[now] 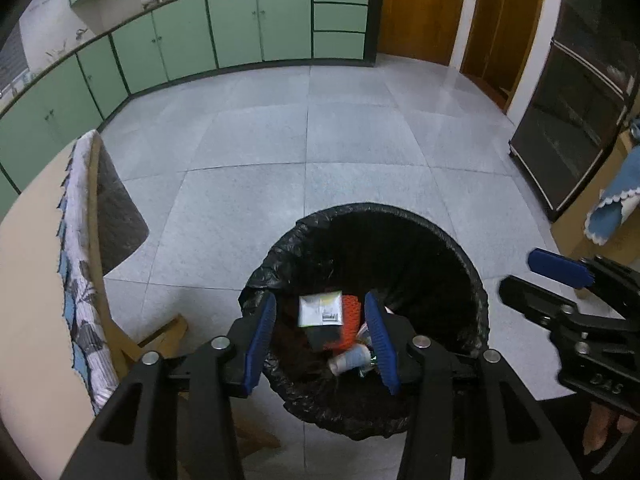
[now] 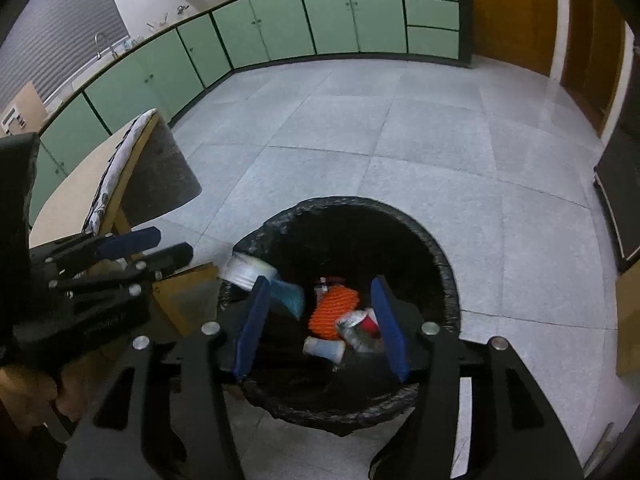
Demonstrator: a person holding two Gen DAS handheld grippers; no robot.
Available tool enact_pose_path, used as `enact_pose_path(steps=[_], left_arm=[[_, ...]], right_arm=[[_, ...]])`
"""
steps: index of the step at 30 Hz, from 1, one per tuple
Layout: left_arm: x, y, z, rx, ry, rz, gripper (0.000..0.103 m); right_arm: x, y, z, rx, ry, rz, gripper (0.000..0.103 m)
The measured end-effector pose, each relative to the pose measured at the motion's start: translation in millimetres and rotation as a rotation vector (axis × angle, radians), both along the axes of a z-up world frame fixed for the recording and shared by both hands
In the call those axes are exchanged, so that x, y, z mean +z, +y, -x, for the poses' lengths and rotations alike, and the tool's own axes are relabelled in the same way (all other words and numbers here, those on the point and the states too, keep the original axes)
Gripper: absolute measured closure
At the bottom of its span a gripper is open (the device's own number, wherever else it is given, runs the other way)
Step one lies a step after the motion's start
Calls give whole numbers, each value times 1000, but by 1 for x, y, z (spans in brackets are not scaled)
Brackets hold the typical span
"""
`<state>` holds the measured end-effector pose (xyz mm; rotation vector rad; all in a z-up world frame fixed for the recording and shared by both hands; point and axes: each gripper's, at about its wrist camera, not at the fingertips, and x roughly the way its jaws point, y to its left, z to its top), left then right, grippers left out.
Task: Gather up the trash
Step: 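Carry the milk carton and green-white wrapper to the black bin and release both, then return the left gripper to the table and grasp the white plastic bag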
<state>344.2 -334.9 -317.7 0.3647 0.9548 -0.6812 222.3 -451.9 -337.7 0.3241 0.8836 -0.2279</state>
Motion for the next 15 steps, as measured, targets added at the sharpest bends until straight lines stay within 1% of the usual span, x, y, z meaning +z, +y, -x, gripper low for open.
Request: enact_pose_path(steps=[2,5,8,9,11,14,15], left_arm=[[4,3,0,3,-19,2,52],[8,13,6,12,-43,3,52],[20,32,13,36,-55,29,51],[27,43,16,53,-74,38,50],[44,73,25,107,-116,80,39],[63,119,39,191,-174,122,37],[71,146,48,237,-209,129,37]], right_arm=[[4,-3,6,-11,-13,-4,50],[14,-4,14,-30,-38,-8,49],[26,5,19,-20,-57,-11,49],[31,12,22,-8,-66,-6,49],[41,28,25,22,-86,7,47],[59,61,25,96,-123,18,45],[63,72,24,122,-132,20,45]])
